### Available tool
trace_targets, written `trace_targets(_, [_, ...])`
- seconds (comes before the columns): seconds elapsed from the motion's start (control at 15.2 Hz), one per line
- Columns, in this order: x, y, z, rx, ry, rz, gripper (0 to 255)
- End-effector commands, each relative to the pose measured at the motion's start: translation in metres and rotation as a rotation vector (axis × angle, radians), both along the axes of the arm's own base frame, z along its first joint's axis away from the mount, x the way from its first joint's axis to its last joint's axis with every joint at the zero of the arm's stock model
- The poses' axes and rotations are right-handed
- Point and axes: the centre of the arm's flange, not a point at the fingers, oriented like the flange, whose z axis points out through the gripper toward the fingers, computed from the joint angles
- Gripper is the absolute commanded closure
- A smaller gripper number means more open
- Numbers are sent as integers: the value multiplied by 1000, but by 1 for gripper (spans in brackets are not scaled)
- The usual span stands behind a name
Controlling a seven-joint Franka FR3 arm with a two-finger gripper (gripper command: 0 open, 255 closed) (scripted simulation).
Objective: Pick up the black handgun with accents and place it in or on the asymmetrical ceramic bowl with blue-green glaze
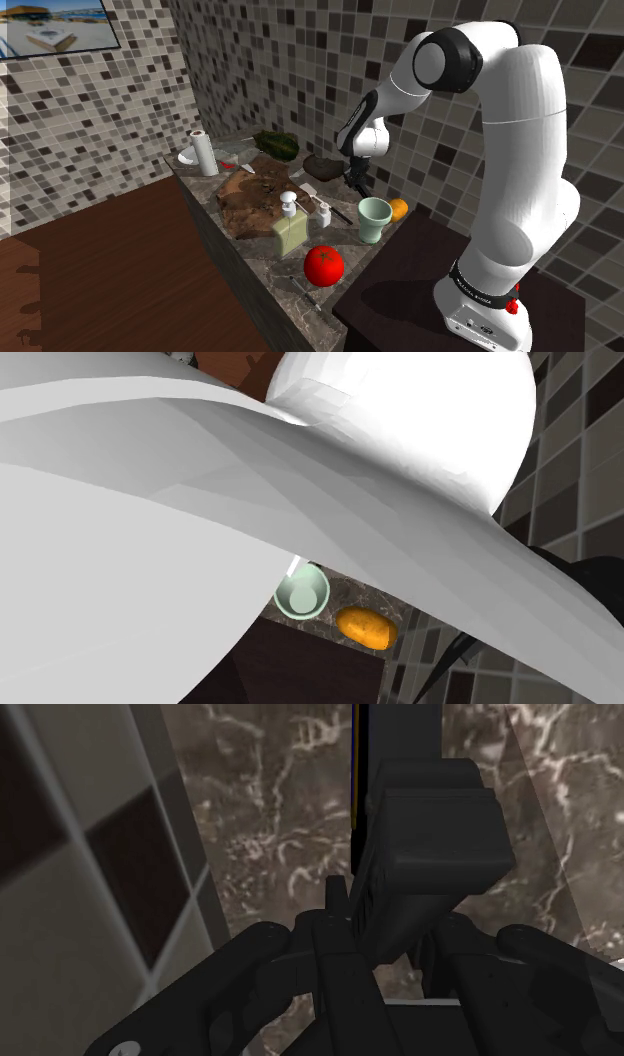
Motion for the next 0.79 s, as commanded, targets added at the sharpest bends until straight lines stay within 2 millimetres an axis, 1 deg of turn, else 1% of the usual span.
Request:
trace_targets(0.0, [-2,-5,-1,-1,3,-9,255])
trace_targets(0.07, [-5,-5,-3,-1,3,-9,255])
trace_targets(0.73, [-5,-5,50,-1,3,-9,255])
